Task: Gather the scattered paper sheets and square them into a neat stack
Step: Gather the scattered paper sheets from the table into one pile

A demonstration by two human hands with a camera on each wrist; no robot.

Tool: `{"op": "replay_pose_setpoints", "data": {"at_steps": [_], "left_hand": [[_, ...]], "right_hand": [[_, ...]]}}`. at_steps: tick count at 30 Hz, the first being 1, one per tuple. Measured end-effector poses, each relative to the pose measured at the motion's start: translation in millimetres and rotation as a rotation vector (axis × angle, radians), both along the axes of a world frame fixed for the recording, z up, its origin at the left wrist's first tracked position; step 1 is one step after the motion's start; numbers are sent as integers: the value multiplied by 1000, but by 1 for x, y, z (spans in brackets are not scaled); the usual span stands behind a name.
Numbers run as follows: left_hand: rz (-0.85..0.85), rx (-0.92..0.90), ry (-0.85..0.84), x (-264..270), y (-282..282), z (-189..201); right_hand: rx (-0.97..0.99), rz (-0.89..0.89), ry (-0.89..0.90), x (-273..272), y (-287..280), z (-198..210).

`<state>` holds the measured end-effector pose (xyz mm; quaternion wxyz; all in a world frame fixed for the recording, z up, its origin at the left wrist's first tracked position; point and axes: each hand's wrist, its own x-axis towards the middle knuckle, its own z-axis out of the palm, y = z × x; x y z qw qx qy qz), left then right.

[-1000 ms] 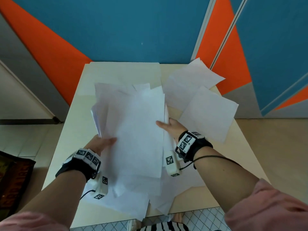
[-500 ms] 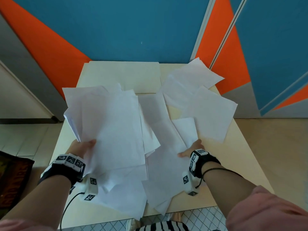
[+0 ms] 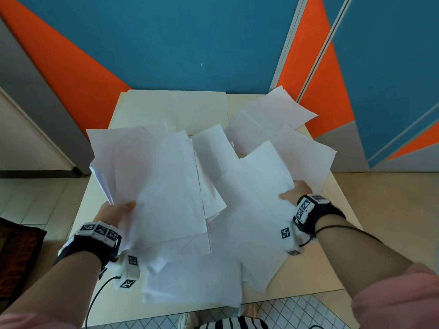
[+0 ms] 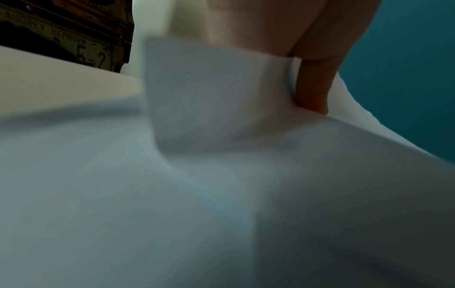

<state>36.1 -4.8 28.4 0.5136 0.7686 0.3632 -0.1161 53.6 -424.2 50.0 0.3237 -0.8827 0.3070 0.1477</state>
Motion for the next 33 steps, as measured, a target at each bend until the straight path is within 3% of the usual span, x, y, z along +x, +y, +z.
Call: {"op": "replay_pose_setpoints", "data": {"at_steps": [6,20,27,30,33], "left_hand": [[7,2,9,3,-3,0],[1,-20,-39,14,-26,-2],[-13,-50,-43,22,-32,-4],[-7,-37,-55,24,-37,2],[16,-56,-94,26,-39,7]], "right_hand": [[-201,224,-181,23,-13,58],[-597,325,-565,35,-5,129],[-584,221,-938,32,8,164],[-490,183,-1092,35,15,173],[-322,102,-1093,37,25,181]]}}
